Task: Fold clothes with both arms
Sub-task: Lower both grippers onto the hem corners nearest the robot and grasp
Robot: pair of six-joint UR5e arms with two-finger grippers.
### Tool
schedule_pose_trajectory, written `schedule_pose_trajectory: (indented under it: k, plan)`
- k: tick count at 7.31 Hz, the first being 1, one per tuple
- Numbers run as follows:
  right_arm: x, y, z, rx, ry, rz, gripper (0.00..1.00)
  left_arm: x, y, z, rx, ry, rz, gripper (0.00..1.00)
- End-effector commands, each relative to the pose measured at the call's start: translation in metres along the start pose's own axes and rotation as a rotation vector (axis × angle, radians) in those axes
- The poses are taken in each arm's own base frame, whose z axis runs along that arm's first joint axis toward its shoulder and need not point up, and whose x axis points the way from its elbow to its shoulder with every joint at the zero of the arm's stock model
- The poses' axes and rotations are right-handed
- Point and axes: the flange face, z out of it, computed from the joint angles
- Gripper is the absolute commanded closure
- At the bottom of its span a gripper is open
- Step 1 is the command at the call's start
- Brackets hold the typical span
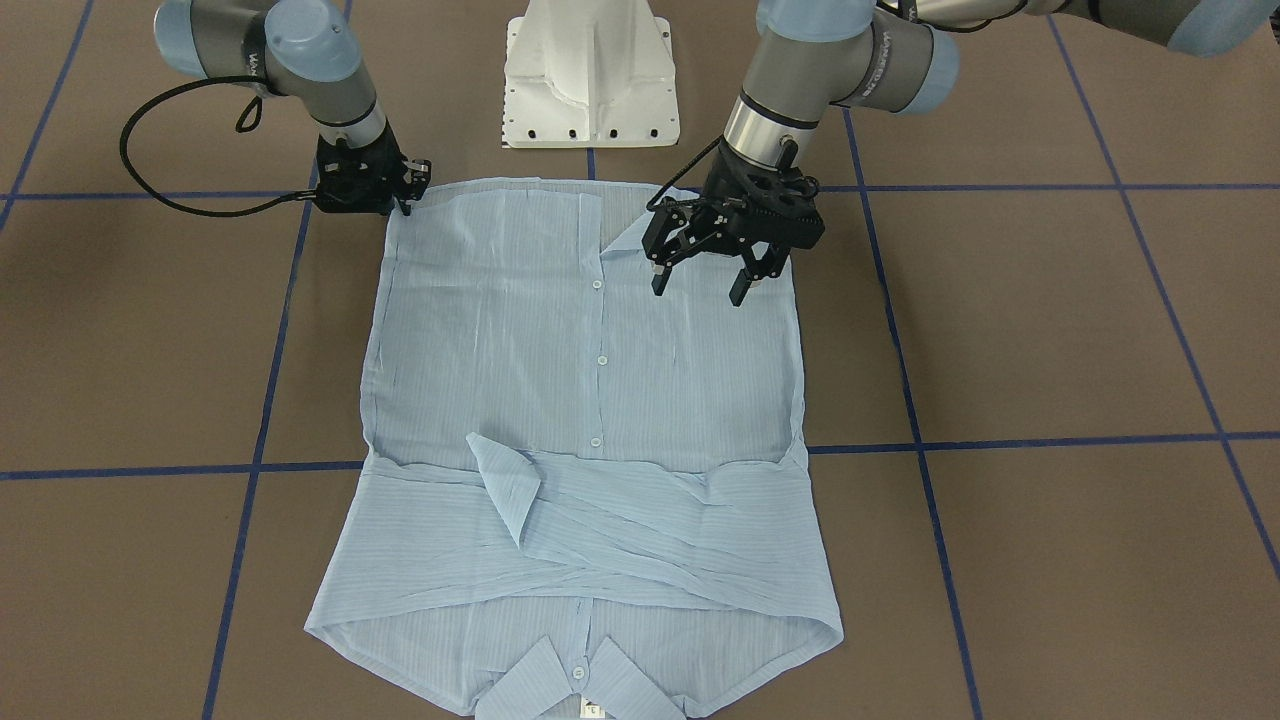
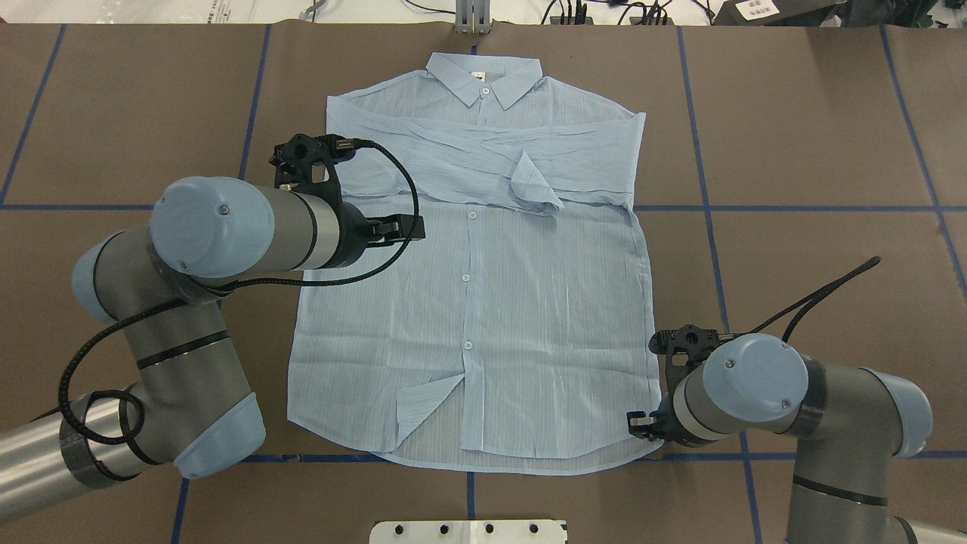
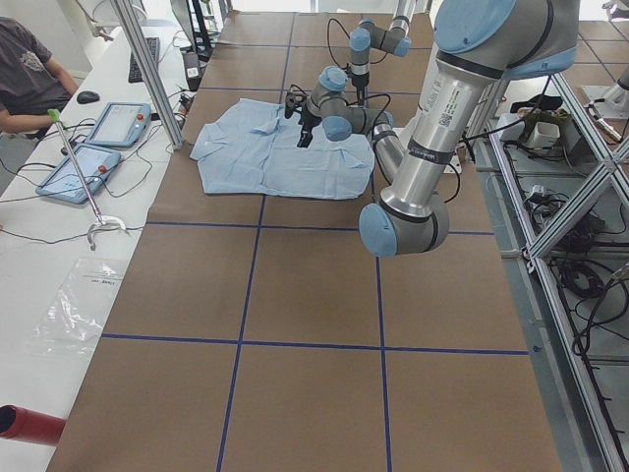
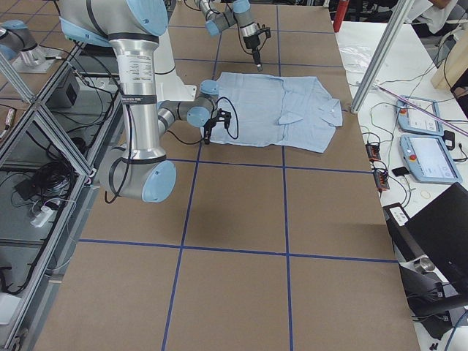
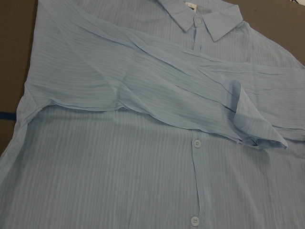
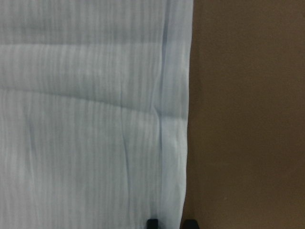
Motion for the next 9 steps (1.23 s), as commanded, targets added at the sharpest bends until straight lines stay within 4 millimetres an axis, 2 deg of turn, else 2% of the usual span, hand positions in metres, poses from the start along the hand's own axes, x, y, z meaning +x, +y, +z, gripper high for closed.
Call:
schedule_pose_trajectory:
  k: [1,2,4,5,7,8,9]
  plan:
    - [-0.006,0.002,-0.009,0.004,-0.02,-0.006,1.0,-0.003,0.0,0.004,-0.001,-0.009,-0.001,0.0]
    - [-0.01,0.003,-0.018,0.011,-0.04,-0.013,1.0,-0.004,-0.001,0.006,-0.001,-0.013,-0.001,0.0]
    - [-0.017,0.002,-0.046,0.041,-0.089,0.038,1.0,-0.056,0.012,0.02,-0.034,-0.087,-0.011,0.0]
    - [-0.019,-0.001,-0.051,0.05,-0.101,0.041,1.0,-0.083,0.025,0.027,-0.074,-0.123,-0.017,0.0]
    - [-0.022,-0.004,-0.062,0.09,-0.118,0.044,1.0,-0.13,0.055,0.014,-0.154,-0.156,-0.025,0.0]
    - [-0.021,-0.005,-0.063,0.096,-0.119,0.048,1.0,-0.144,0.071,0.01,-0.18,-0.181,-0.018,0.0]
    - [-0.021,-0.004,-0.063,0.095,-0.119,0.045,1.0,-0.157,0.093,0.016,-0.216,-0.215,-0.008,0.0]
